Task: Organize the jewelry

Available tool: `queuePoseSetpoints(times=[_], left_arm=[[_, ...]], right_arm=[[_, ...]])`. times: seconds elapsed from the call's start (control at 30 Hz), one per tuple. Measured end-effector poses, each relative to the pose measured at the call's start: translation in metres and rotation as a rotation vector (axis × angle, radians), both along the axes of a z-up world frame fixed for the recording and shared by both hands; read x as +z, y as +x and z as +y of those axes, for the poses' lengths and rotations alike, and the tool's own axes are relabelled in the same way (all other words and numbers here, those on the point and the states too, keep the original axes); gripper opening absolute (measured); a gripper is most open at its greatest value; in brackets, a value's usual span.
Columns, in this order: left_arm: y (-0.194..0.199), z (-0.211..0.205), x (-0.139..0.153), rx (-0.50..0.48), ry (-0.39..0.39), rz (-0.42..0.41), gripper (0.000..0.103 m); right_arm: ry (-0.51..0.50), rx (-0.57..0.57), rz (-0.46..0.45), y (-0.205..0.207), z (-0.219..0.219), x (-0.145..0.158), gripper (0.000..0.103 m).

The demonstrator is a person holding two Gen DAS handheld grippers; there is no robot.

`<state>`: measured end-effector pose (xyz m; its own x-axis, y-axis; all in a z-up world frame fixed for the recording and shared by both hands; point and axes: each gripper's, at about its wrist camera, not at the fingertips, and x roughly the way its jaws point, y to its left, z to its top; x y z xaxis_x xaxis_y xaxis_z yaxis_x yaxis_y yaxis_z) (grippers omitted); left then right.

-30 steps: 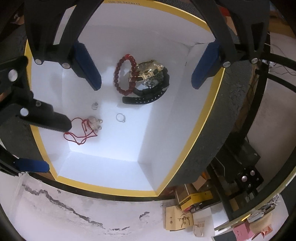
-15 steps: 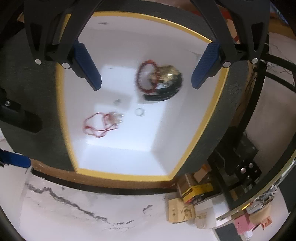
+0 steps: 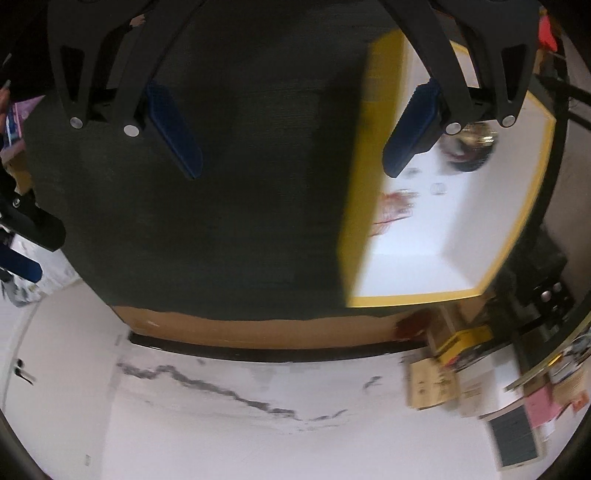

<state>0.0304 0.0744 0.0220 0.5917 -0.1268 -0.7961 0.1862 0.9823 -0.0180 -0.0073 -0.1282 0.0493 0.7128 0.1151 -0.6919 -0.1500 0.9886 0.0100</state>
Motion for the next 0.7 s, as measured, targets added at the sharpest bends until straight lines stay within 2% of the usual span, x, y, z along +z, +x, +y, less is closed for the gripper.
queuePoseSetpoints(times=[0.17, 0.33, 0.43, 0.53, 0.7], left_arm=[[-0.007, -0.051, -0.014, -0.052, -0.027, 0.008, 0.095], [-0.008, -0.08, -0.038, -0.047, -0.008, -0.014, 0.095], [-0.006, -0.083, -0.049, -0.023, 0.003, -0.024, 0.095], [0.001, -0.087, -0.059, -0.006, 0.006, 0.0, 0.095], [0.002, -0.083, -0.056, 0.016, -0.043, -0.017, 0.095]], right_arm=[[0.002, -0.117, 0.003, -0.021, -0.056, -0.016, 0.096], [0.029, -0.191, 0.015, -0.027, -0.084, -0.047, 0.096], [0.047, -0.216, 0.036, -0.021, -0.099, -0.073, 0.096], [0.043, -0.229, 0.059, -0.011, -0.103, -0.091, 0.096], [0.049, -0.224, 0.046, -0.008, -0.11, -0.092, 0.096]])
